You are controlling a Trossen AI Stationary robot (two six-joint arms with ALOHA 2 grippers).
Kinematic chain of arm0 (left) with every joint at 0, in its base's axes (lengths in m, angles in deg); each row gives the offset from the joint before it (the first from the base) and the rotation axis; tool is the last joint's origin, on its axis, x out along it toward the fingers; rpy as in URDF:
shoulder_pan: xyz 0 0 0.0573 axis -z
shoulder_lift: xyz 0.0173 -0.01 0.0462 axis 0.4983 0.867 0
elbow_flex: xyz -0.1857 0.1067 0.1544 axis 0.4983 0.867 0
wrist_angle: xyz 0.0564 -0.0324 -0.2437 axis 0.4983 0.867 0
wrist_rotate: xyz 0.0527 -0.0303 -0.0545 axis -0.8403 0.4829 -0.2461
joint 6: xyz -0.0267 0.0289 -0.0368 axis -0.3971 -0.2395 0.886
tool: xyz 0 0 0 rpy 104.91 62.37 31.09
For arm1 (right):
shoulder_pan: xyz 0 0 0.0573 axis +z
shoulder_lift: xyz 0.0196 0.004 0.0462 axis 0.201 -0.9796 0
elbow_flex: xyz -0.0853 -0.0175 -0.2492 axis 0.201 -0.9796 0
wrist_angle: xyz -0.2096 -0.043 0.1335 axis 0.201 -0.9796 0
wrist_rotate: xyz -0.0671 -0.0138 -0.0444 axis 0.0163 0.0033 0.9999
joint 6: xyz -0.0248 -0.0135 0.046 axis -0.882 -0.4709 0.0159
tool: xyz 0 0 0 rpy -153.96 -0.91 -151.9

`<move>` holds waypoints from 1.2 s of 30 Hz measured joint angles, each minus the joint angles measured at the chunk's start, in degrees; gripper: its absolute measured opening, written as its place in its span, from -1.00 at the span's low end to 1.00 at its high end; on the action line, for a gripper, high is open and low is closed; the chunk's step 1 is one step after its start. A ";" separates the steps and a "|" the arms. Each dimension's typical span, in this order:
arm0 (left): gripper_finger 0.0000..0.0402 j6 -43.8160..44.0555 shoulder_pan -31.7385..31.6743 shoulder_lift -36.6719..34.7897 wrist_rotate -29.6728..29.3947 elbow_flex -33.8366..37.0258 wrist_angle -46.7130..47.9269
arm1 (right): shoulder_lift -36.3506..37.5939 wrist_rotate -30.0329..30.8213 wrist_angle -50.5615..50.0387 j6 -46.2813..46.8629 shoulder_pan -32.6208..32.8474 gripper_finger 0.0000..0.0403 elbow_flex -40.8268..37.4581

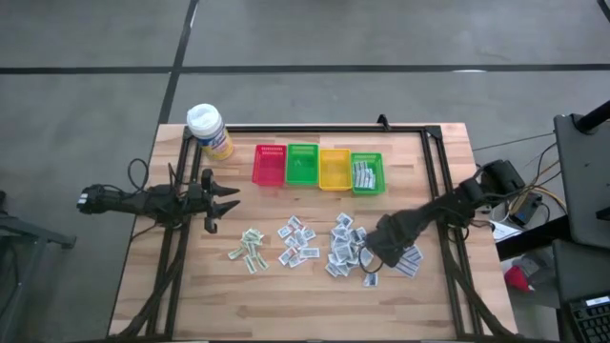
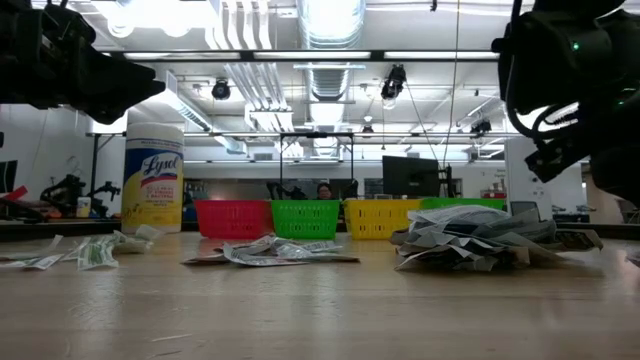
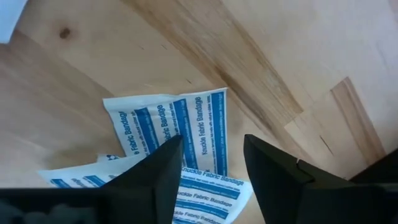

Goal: Pick & Place First Aid Supplies
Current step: Put the blue bandage into the right green bin

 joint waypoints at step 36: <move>-0.21 -0.04 0.00 0.02 0.00 0.00 0.09 | 3.68 1.90 0.92 -1.04 -3.36 -0.29 1.06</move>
